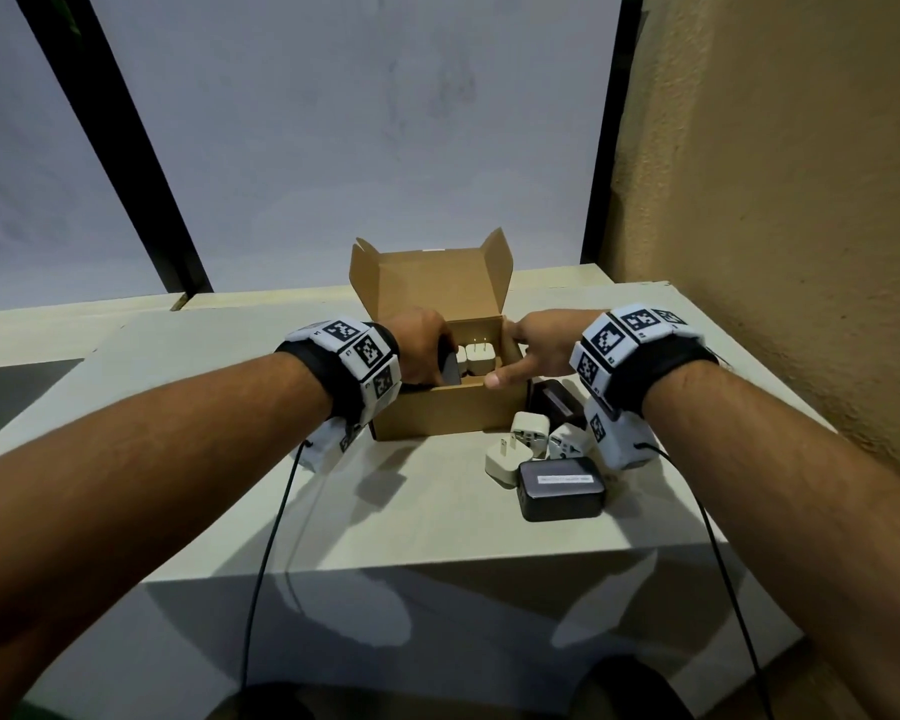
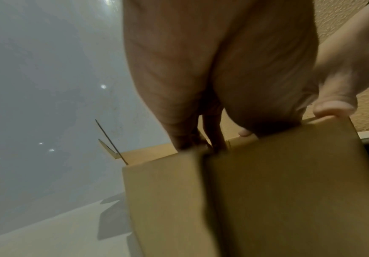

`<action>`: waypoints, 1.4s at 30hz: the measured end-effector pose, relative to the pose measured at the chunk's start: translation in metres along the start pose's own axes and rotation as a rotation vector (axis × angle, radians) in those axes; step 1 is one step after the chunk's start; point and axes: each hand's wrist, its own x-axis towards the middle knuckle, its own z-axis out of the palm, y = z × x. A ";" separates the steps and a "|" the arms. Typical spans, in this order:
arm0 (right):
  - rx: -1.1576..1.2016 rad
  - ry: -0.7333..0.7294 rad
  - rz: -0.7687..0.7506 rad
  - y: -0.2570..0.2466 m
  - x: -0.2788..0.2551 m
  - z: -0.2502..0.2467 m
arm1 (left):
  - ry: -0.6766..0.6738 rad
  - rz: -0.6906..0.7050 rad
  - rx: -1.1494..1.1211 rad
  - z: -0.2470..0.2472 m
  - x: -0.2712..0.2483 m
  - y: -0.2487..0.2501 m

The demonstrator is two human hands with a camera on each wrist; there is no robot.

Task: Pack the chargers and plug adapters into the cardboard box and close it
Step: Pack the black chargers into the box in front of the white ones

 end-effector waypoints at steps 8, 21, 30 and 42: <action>-0.019 0.013 0.016 -0.001 -0.002 0.000 | -0.024 0.004 -0.010 0.001 0.000 -0.007; -0.013 0.007 0.023 0.000 -0.002 -0.001 | -0.083 0.054 0.021 -0.002 -0.006 -0.008; -0.044 -0.004 0.036 -0.001 0.000 -0.001 | -0.126 0.088 0.070 -0.003 -0.009 -0.012; -0.041 0.032 0.023 0.001 0.003 0.001 | 0.132 0.674 -0.089 0.004 -0.095 0.064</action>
